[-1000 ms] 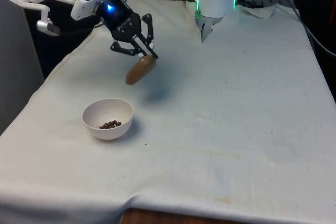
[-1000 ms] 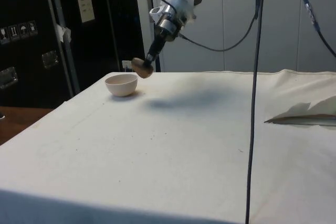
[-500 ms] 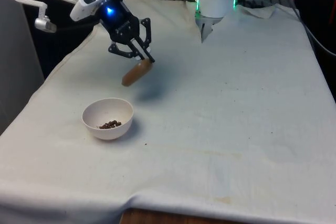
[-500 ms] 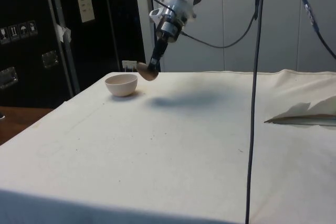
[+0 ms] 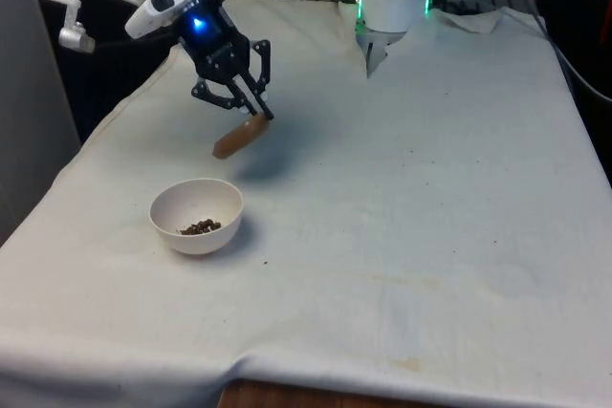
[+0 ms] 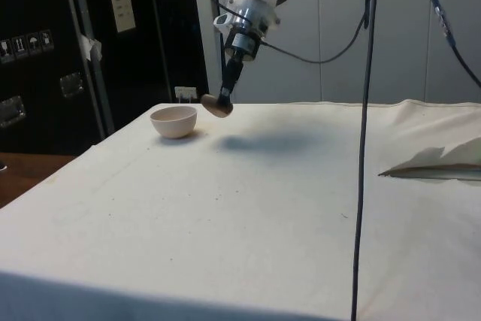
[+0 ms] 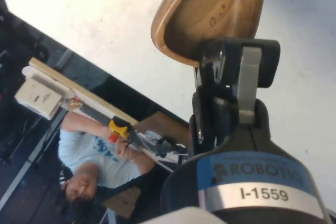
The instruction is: Pour the coffee beans from the cup into the bowl.
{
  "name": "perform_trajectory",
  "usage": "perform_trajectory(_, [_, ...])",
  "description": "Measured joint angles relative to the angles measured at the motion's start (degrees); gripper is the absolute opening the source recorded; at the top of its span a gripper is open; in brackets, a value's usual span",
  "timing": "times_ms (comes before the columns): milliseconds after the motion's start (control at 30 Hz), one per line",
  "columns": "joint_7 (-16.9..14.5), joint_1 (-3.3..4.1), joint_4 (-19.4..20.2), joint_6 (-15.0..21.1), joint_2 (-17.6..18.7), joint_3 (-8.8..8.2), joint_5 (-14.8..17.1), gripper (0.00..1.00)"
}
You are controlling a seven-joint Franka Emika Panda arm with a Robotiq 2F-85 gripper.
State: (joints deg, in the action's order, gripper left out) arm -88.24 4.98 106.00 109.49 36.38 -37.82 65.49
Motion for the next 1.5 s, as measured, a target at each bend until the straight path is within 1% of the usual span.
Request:
perform_trajectory(267, [1.4, 0.29, 0.1, 1.8, 0.1, 0.11, -2.2, 0.00])
perform_trajectory(367, [1.9, 0.34, 0.1, 3.2, 0.1, 0.74, -3.1, 0.00])
perform_trajectory(500, [2.0, 0.40, 0.2, 4.0, 0.1, 0.97, -3.5, 0.00])
perform_trajectory(567, [2.3, 0.46, 0.4, 5.2, 0.1, 1.43, -4.3, 0.00])
perform_trajectory(700, [2.5, 0.63, 0.9, 6.6, 0.1, 1.66, -5.5, 0.00])
perform_trajectory(800, [2.5, 0.63, 1.1, 6.9, 0.1, 1.72, -5.8, 0.00])
perform_trajectory(1000, [2.5, 1.03, 3.6, 9.7, -1.0, 1.78, -8.3, 0.00])
perform_trajectory(1100, [2.3, 1.09, 4.5, 10.4, -1.4, 1.78, -9.0, 0.00])
perform_trajectory(1167, [2.1, 1.15, 5.8, 11.7, -2.0, 1.89, -9.7, 0.00])
perform_trajectory(1300, [1.7, 1.20, 7.1, 13.0, -2.6, 1.95, -10.3, 0.00])
perform_trajectory(1500, [1.0, 1.43, 10.3, 15.9, -4.5, 2.18, -11.9, 0.00])
